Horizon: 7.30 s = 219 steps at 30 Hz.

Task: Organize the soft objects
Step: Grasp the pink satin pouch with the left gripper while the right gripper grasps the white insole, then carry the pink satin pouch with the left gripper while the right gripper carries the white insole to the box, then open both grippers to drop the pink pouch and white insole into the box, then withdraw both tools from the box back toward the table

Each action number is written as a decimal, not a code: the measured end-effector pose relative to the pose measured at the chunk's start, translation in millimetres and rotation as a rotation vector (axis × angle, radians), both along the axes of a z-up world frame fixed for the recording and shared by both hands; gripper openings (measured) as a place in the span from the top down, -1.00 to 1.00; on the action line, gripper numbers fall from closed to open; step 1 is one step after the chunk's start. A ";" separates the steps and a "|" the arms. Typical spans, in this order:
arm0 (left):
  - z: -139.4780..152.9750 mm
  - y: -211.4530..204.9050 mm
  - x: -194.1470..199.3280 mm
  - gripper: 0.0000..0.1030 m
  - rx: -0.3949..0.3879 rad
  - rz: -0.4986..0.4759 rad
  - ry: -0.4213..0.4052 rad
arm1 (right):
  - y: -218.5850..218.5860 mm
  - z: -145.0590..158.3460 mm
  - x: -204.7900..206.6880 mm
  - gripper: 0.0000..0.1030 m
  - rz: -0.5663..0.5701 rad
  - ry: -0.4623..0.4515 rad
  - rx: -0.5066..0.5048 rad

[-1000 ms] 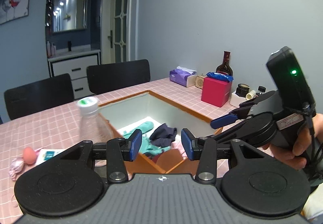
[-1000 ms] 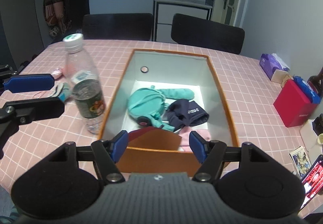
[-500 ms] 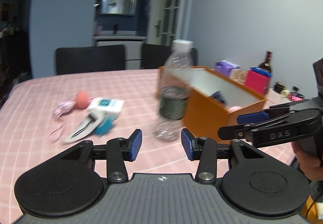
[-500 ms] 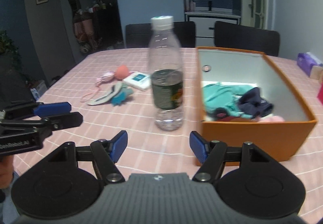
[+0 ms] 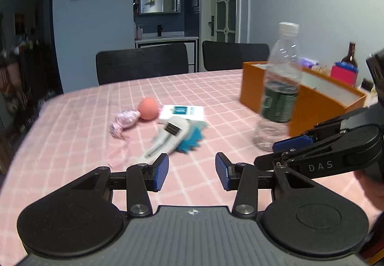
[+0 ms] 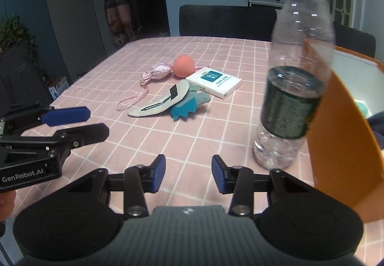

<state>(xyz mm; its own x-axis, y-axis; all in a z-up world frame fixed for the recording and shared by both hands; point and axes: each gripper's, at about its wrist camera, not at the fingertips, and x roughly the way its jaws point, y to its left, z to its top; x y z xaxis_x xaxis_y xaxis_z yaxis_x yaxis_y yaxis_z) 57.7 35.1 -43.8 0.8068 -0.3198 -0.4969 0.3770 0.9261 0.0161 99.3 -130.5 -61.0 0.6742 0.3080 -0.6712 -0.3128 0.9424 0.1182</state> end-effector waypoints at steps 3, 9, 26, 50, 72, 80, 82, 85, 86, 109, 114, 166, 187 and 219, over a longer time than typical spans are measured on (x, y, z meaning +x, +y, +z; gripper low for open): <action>-2.9 6.7 22.8 0.01 0.061 0.005 -0.002 | 13.4 -0.3 23.9 0.11 0.013 0.013 -0.010; -0.5 30.5 73.5 0.01 0.072 0.045 0.029 | 45.2 3.5 75.7 -0.28 0.007 0.003 -0.031; -34.1 38.9 189.8 -0.24 0.242 -0.045 0.053 | 65.9 -27.9 167.0 -0.58 -0.036 0.084 -0.088; -66.3 17.3 220.1 0.30 0.417 -0.071 -0.011 | 65.9 -34.0 167.7 0.14 -0.019 0.094 -0.013; -2.5 34.1 112.0 0.31 0.153 0.022 0.105 | 52.7 10.3 97.7 0.42 -0.022 0.030 0.022; 5.9 35.3 72.4 0.31 0.096 0.109 0.128 | 36.5 19.0 58.2 0.42 -0.038 0.011 0.032; 8.8 34.2 60.5 0.31 0.086 0.120 0.129 | 31.8 18.6 49.8 0.42 -0.041 0.013 0.032; 14.6 32.2 42.6 0.31 0.067 0.129 0.131 | 23.9 20.1 34.6 0.42 -0.042 0.017 0.042; 16.3 31.4 36.8 0.31 0.058 0.138 0.129 | 21.0 20.7 29.0 0.42 -0.042 0.017 0.047; 52.8 -53.3 -84.3 0.31 -0.034 -0.113 0.075 | -103.8 65.2 -116.3 0.40 -0.169 -0.077 -0.010; 64.4 -85.6 -89.1 0.31 -0.034 -0.221 0.049 | -136.2 81.3 -135.1 0.40 -0.229 -0.108 -0.050; 36.6 -349.0 139.3 0.05 0.418 -0.055 0.100 | -294.6 51.4 181.2 0.25 -0.338 0.186 -0.119; 80.9 -288.6 29.6 -0.02 0.112 -0.254 0.027 | -282.6 95.1 62.9 0.12 -0.382 0.082 -0.090; 57.7 -119.3 -67.9 -0.02 -0.017 -0.249 -0.028 | -162.7 65.2 -102.8 -0.26 -0.359 0.009 -0.022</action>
<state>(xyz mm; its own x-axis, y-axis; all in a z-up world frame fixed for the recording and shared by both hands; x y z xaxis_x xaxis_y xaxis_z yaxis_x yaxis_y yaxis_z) -10.2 -84.2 13.9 0.7154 -0.5184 -0.4685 0.5930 0.8051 0.0145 -3.5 -293.2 4.1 0.7311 0.0385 -0.6812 0.0391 0.9944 0.0982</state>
